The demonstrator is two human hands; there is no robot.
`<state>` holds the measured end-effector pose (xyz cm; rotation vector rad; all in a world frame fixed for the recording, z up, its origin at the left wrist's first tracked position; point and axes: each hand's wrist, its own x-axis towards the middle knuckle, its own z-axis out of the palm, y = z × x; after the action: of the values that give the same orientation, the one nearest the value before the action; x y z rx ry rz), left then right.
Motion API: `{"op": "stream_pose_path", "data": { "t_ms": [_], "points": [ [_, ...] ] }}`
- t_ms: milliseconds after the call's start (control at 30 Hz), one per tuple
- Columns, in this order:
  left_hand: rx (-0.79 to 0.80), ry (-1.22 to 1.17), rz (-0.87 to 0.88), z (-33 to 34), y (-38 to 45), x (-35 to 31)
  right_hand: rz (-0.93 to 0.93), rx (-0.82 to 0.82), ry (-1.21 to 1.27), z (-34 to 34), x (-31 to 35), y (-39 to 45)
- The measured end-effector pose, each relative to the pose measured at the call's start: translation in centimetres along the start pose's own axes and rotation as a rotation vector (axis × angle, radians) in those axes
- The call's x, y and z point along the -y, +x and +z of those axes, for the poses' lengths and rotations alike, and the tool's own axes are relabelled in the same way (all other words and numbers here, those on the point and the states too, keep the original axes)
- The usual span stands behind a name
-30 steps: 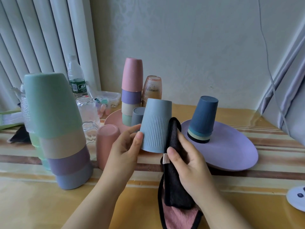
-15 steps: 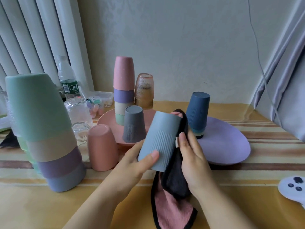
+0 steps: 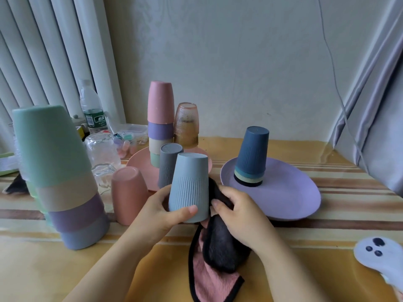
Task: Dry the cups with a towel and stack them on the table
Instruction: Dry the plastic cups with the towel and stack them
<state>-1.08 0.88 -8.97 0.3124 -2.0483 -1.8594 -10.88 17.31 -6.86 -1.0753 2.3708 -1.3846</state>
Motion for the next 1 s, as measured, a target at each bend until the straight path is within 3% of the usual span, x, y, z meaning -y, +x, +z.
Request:
{"op": "stream_pose_path", "data": {
  "t_ms": [100,300,467,633,833,1000],
  "points": [
    [0.0,0.085,-0.047,0.4,0.2,-0.2,0.076,-0.038,-0.015,-1.2,-0.8,0.0],
    [-0.076,0.225,-0.083,1.0,1.0,-1.9,0.049,-0.364,-0.092,-2.8,-1.4,0.0],
    [-0.089,0.29,0.023,2.7,3.8,-5.6,0.026,-0.367,-0.105,-2.9,-2.2,-0.1],
    [-0.149,0.183,0.119,5.5,10.2,-9.2,0.021,-0.366,-0.093,-3.0,-2.8,-0.1],
    [0.045,0.157,0.161,9.7,16.4,-10.4,0.015,-0.361,-0.134,-3.0,-3.3,0.3],
    [0.104,0.236,0.133,12.0,18.9,-9.1,0.01,-0.345,-0.118,-3.2,-3.7,0.5]
  ]
}}
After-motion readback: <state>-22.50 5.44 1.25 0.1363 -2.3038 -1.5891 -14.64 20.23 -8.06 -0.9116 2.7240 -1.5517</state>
